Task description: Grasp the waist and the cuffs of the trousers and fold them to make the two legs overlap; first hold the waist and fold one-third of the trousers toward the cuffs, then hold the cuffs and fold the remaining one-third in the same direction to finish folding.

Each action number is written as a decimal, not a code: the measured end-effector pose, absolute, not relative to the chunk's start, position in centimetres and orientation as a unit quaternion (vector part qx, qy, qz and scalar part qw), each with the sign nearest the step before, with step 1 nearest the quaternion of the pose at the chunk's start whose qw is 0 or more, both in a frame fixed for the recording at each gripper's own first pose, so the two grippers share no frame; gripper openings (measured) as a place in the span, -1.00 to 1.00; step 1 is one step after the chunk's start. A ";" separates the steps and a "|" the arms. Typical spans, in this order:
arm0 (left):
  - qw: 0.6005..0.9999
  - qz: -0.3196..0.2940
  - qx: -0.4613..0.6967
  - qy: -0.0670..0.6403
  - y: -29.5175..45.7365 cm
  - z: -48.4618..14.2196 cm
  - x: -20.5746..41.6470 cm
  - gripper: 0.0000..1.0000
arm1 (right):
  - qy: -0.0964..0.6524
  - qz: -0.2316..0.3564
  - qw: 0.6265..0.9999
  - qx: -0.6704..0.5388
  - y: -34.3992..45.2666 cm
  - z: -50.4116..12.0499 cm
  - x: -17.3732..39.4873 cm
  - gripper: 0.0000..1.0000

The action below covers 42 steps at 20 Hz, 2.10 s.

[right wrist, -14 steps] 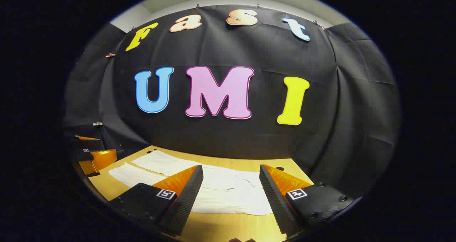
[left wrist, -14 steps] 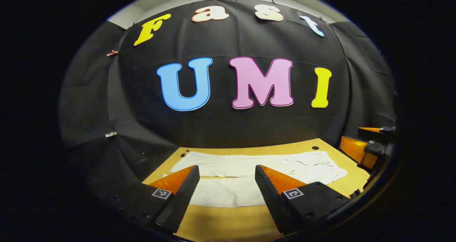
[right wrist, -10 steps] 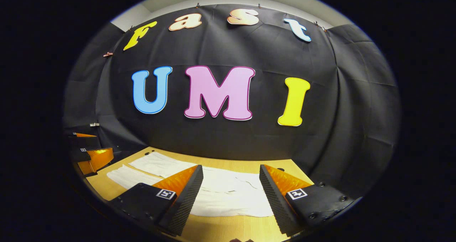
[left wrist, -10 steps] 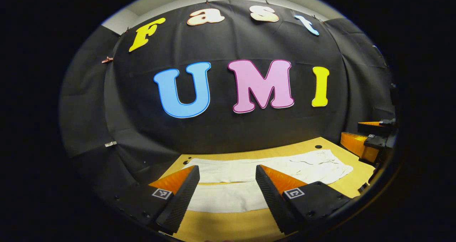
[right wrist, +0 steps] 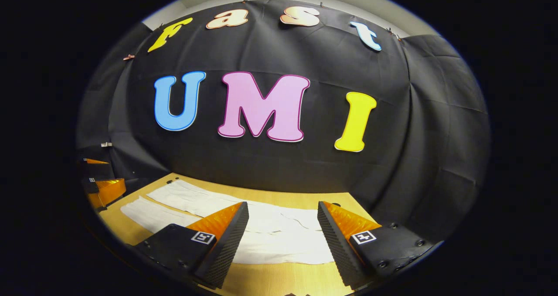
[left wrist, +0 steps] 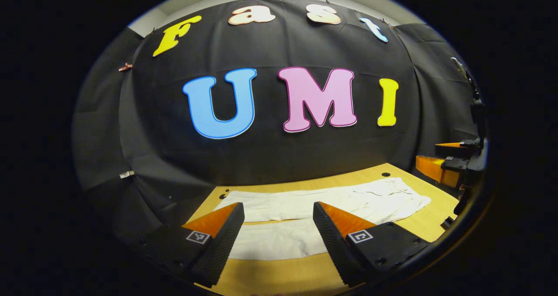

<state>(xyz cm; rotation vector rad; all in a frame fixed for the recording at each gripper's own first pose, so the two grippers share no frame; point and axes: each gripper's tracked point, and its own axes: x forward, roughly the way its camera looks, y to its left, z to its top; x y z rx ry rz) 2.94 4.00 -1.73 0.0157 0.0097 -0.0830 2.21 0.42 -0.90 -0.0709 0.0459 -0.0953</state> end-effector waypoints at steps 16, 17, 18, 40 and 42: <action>0.999 -0.032 -0.006 0.033 6.4 -4.3 3.9 0.97 | 0.099 -0.025 0.981 -0.163 -4.9 -6.1 5.6 0.95; 0.999 -0.031 -0.016 0.040 6.5 -4.5 3.9 0.97 | 0.107 -0.022 0.978 -0.177 -5.6 -6.5 5.9 0.95; 0.998 -0.029 -0.024 0.046 6.5 -4.9 3.8 0.97 | 0.114 -0.019 0.975 -0.192 -6.2 -6.9 6.2 0.94; 0.986 0.086 -0.041 0.138 8.9 -10.8 1.8 0.98 | 0.320 0.135 0.805 -0.481 -21.4 -26.1 5.9 0.94; 0.983 0.101 -0.041 0.144 9.1 -11.2 1.8 0.98 | 0.325 0.149 0.787 -0.502 -22.2 -27.3 6.3 0.95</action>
